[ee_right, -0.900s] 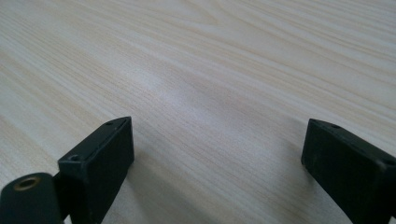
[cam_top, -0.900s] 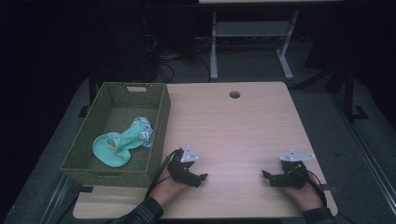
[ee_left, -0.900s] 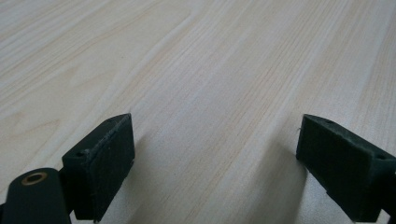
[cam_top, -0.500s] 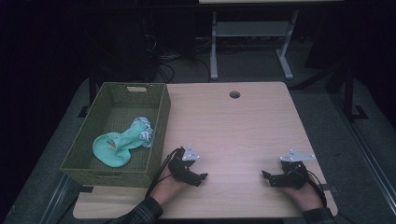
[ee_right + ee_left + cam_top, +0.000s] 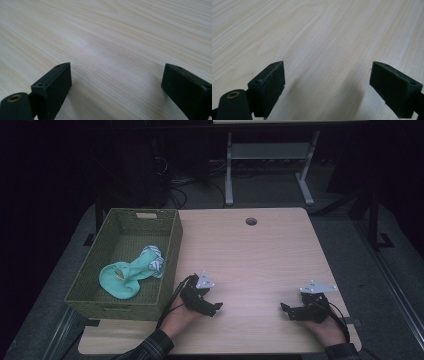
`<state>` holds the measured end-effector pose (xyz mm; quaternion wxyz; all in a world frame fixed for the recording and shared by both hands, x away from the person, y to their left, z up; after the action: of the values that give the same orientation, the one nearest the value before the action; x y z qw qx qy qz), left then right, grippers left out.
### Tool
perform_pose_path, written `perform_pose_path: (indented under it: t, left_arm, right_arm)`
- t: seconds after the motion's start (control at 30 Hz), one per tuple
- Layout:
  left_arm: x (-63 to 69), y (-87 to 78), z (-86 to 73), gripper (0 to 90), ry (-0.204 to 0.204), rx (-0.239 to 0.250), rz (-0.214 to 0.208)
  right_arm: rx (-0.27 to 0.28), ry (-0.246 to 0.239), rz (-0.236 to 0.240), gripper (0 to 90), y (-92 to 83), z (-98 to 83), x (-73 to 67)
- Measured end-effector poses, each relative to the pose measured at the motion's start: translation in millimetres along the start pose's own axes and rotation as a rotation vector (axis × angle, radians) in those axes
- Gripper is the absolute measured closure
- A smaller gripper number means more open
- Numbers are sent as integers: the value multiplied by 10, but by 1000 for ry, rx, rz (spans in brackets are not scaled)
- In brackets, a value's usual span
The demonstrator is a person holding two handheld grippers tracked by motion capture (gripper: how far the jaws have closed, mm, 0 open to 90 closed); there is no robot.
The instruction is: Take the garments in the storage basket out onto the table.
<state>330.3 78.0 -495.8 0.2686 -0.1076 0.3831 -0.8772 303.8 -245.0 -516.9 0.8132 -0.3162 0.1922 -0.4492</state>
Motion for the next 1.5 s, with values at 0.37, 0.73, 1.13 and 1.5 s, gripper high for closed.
perform_pose_path:
  t: [0.37,0.73,1.13,1.5]
  left_arm:
    - [-56,-66,71,123,-15,1,8]
    - [-110,-140,166,124,-22,12,9]
    - [-154,-207,287,128,-13,14,6]
    - [-175,-268,358,128,0,0,-1]
  right_arm:
    - [0,0,0,88,0,0,0]
    - [1,-2,3,85,4,1,2]
    - [0,-4,8,86,5,2,3]
    - [0,-4,8,86,5,2,3]
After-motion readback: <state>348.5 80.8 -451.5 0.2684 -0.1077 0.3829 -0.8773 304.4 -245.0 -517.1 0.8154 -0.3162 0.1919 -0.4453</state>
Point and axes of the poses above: each handheld gripper's, and its own axes: y roughly forward along the jaws, z roughly out of its top, x roughly to its right, the point moved 5 cm from there along y, roughly forward along the jaws, and after that the axes turned 1 degree about x, right-handed, at the moved point
